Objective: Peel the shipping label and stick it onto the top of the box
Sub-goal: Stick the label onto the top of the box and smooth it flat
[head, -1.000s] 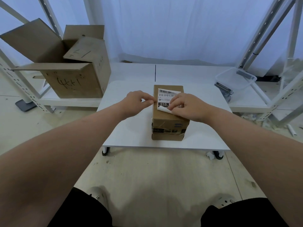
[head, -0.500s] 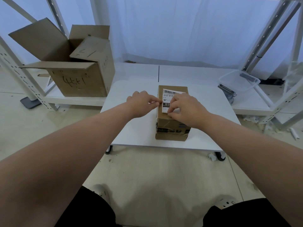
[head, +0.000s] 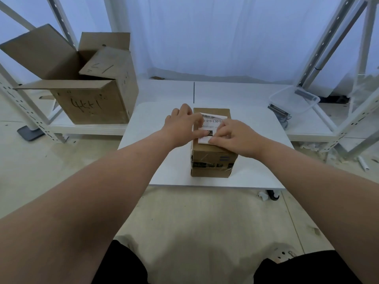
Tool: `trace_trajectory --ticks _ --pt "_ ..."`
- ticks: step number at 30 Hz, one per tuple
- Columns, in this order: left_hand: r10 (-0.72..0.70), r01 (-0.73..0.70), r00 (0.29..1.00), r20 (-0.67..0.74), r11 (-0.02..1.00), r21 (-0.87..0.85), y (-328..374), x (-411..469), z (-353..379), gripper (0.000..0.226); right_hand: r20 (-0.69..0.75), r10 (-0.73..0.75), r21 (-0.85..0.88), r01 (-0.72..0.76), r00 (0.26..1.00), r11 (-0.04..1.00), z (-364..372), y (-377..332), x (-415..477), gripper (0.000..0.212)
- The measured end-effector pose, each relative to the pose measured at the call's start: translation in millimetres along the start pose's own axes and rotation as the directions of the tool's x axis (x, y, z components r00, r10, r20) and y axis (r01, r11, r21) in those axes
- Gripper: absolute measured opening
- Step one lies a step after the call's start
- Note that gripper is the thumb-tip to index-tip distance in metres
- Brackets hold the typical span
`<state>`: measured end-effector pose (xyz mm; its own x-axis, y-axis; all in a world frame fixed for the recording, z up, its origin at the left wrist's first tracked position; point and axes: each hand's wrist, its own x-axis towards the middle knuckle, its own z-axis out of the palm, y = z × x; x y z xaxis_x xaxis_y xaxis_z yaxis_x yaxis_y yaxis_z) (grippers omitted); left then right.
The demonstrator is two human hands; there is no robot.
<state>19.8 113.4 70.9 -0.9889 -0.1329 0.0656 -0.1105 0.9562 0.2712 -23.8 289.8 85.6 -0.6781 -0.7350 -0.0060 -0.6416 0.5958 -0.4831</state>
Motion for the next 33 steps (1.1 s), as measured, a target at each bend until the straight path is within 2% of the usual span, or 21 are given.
trace_trajectory --ticks 2,4,6,11,14,17,19,21,28,30,33 --pt "-0.006 0.006 1.0 0.019 1.0 -0.015 -0.7 1.0 0.1 0.039 -0.059 0.101 0.136 -0.093 0.993 0.986 -3.9 6.1 0.5 0.031" --pt "-0.017 0.019 0.999 0.045 0.999 -0.044 -2.9 -0.5 -0.4 0.04 -0.115 0.194 0.202 -0.169 0.974 0.965 -6.4 10.4 0.5 0.024" --pt "-0.017 0.022 0.997 0.071 0.998 -0.066 -5.6 -5.0 -0.6 0.042 -0.161 0.251 0.215 -0.214 0.955 0.953 -4.1 12.5 3.9 0.016" --pt "-0.008 0.016 0.991 0.131 0.998 -0.062 -8.8 -15.6 -0.6 0.048 -0.179 0.294 0.154 -0.269 0.939 0.951 3.6 10.0 12.2 0.014" --pt "0.012 -0.008 0.998 0.066 0.999 -0.051 -5.7 -14.6 -0.4 0.046 -0.148 0.303 0.2 -0.271 0.941 0.941 1.4 10.4 11.8 0.016" --pt "0.11 -0.111 0.992 -0.058 0.994 -0.012 1.8 -10.0 -1.3 0.038 -0.122 0.273 0.097 -0.263 0.954 0.96 0.6 11.4 11.6 0.018" --pt "0.131 -0.132 0.989 -0.069 0.991 -0.013 5.5 -8.0 -0.7 0.037 -0.122 0.248 -0.024 -0.253 0.961 0.967 0.0 12.4 11.4 0.019" --pt "0.118 -0.119 0.992 -0.033 0.992 -0.037 5.1 -9.6 0.5 0.04 -0.128 0.227 -0.094 -0.24 0.965 0.966 -1.5 13.0 11.0 0.021" --pt "0.125 -0.127 0.985 0.123 0.992 0.012 -4.8 -24.0 -2.9 0.049 -0.162 0.165 -0.151 -0.19 0.973 0.97 -1.5 10.4 13.1 0.02" --pt "0.182 -0.188 0.976 0.119 0.981 0.042 -2.4 -26.6 -4.0 0.044 -0.158 0.064 -0.266 -0.104 0.985 0.958 -1.5 9.8 11.6 0.022" --pt "0.383 -0.39 0.916 0.124 0.92 0.042 5.9 -32.5 -4.7 0.04 -0.08 -0.083 -0.351 0.049 0.993 0.935 1.0 8.1 9.2 0.027"
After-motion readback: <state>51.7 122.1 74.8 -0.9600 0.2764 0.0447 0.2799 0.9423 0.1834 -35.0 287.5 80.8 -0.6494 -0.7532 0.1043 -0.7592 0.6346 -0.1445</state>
